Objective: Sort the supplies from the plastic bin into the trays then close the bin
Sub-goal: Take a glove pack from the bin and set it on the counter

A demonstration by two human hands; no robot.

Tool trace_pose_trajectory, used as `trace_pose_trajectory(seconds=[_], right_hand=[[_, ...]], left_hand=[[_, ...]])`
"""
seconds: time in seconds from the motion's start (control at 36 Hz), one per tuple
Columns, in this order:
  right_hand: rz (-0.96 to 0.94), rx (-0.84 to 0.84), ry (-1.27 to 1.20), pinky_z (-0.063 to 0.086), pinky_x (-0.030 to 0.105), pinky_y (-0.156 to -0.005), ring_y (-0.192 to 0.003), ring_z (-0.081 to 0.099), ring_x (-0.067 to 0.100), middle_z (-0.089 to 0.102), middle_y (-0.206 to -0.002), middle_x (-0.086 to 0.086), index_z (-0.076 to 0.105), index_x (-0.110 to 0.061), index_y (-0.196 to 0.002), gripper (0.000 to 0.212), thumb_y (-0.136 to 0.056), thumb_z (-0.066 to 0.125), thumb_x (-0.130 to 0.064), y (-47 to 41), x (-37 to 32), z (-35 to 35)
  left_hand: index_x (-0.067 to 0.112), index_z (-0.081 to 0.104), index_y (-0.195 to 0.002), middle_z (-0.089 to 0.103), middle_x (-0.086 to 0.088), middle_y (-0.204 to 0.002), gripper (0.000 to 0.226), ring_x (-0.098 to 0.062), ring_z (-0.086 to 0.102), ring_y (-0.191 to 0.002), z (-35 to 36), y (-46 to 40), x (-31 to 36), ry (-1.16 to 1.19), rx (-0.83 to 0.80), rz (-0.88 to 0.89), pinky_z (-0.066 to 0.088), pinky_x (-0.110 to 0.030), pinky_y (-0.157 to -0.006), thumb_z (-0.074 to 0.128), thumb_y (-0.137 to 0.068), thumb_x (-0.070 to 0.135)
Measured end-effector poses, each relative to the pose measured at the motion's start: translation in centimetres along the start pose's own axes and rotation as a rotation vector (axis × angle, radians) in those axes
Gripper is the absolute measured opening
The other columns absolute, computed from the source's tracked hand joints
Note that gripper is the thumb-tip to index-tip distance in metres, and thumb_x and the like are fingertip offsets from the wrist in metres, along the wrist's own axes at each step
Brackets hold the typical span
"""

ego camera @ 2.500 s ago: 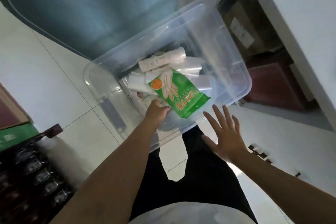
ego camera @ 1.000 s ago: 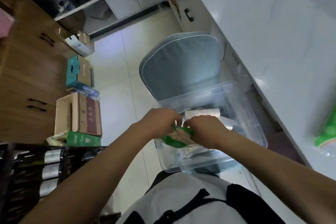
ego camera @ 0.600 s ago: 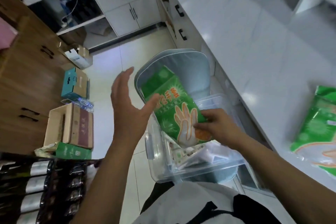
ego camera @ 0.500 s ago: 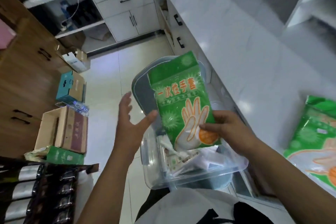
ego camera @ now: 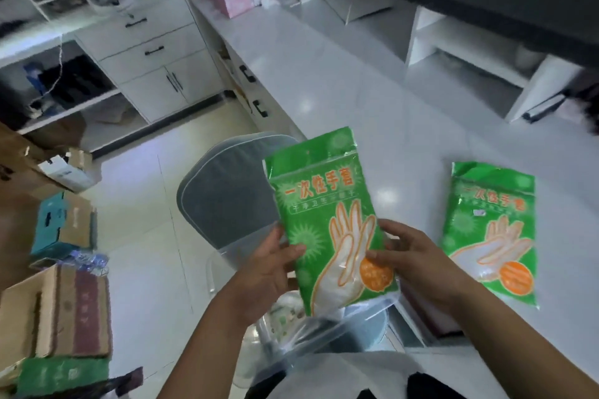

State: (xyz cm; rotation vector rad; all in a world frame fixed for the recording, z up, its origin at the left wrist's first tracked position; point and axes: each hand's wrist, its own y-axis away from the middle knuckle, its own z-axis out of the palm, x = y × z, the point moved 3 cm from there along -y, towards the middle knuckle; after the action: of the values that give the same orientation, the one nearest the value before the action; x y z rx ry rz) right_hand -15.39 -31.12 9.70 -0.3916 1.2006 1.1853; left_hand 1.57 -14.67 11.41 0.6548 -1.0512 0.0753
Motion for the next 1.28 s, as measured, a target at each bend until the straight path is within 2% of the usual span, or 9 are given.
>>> trace_pose_trajectory(seconds=[0.28,0.39,0.5,0.64,0.75,0.83,0.92,1.08,1.28], right_hand=[[-0.047,0.293,-0.034,0.060,0.042,-0.080,-0.094,0.072,0.033,0.075,-0.100,0.009,0.069,-0.029,-0.116,0.052,-0.077,0.075,0.005,5.3,0.5,-5.2],[-0.057,0.507,-0.008,0.055,0.023,-0.059,-0.071,0.071,0.016,0.067,-0.095,0.011,0.065,-0.028,-0.121,0.058,-0.079,0.069,0.012,7.1,0.2,-7.4],[-0.090,0.711,0.060,0.057,0.031,-0.058,-0.070,0.064,0.023,0.064,-0.099,0.016,0.062,-0.030,-0.119,0.057,-0.082,0.065,0.014,8.4,-0.3,-10.0],[-0.115,0.917,0.175,0.059,0.040,-0.068,-0.068,0.064,0.026,0.066,-0.097,0.017,0.070,-0.023,-0.105,0.041,-0.084,0.063,0.011,9.7,-0.9,-13.1],[-0.099,1.023,0.298,0.061,0.049,-0.076,-0.076,0.072,0.034,0.071,-0.101,0.016,0.070,-0.025,-0.110,0.038,-0.083,0.066,0.002,10.0,-2.5,-15.4],[0.110,1.020,0.621,0.055,0.042,-0.091,-0.101,0.067,0.031,0.065,-0.123,0.014,0.064,-0.028,-0.126,0.048,-0.080,0.073,-0.022,9.5,-2.9,-16.8],[0.290,0.922,0.980,0.039,0.039,-0.107,-0.132,0.042,0.034,0.036,-0.155,0.004,0.046,-0.032,-0.144,0.069,-0.079,0.071,-0.034,8.7,-2.2,-16.8],[0.235,0.821,1.018,0.039,0.038,-0.108,-0.130,0.045,0.031,0.036,-0.157,-0.005,0.036,-0.038,-0.149,0.074,-0.081,0.065,-0.027,8.8,-0.3,-16.2],[0.246,0.901,1.106,0.027,0.046,-0.112,-0.143,0.028,0.024,0.031,-0.159,-0.009,0.034,-0.045,-0.147,0.064,-0.087,0.055,-0.057,8.6,1.7,-15.1]], left_hand=[[0.017,0.074,-0.106,0.071,-0.018,-0.118,0.045,-0.036,0.070,-0.104,5.7,-5.0,-1.3,-0.124,-0.091,-0.087,0.061,-0.043,-0.077,0.088,-0.063,0.014],[0.009,0.064,-0.123,0.070,-0.018,-0.120,0.058,-0.038,0.068,-0.108,9.4,-7.3,-1.7,-0.200,-0.158,-0.142,0.059,-0.043,-0.079,0.082,-0.068,0.018],[0.018,0.067,-0.122,0.074,-0.013,-0.111,0.036,-0.032,0.072,-0.093,12.6,-10.1,-2.4,-0.343,-0.185,-0.170,0.057,-0.042,-0.072,0.068,-0.086,0.014],[0.031,0.062,-0.122,0.077,-0.008,-0.097,0.047,-0.023,0.074,-0.077,16.7,-13.8,-3.0,-0.341,-0.165,-0.098,0.054,-0.029,-0.054,0.068,-0.081,0.010],[0.049,0.056,-0.122,0.070,-0.003,-0.109,0.061,-0.017,0.073,-0.088,20.0,-16.6,-3.3,-0.499,-0.149,0.051,0.059,-0.034,-0.066,0.068,-0.081,0.006],[0.045,0.044,-0.140,0.055,0.005,-0.127,0.071,-0.004,0.069,-0.095,21.4,-17.2,-4.3,-0.914,-0.205,0.220,0.057,-0.023,-0.080,0.064,-0.083,0.007],[0.026,0.040,-0.150,0.037,-0.011,-0.151,0.064,-0.030,0.048,-0.129,21.9,-16.6,-6.7,-1.342,-0.311,0.345,0.040,-0.040,-0.109,0.061,-0.090,0.017],[0.014,0.043,-0.148,0.040,-0.017,-0.151,0.057,-0.034,0.039,-0.137,21.4,-14.1,-8.8,-1.454,-0.287,0.543,0.035,-0.045,-0.111,0.057,-0.093,0.021],[0.025,0.027,-0.155,0.008,-0.005,-0.167,0.058,-0.032,0.011,-0.151,20.4,-13.6,-10.0,-1.637,-0.268,0.540,0.017,-0.049,-0.120,0.039,-0.100,0.037]])
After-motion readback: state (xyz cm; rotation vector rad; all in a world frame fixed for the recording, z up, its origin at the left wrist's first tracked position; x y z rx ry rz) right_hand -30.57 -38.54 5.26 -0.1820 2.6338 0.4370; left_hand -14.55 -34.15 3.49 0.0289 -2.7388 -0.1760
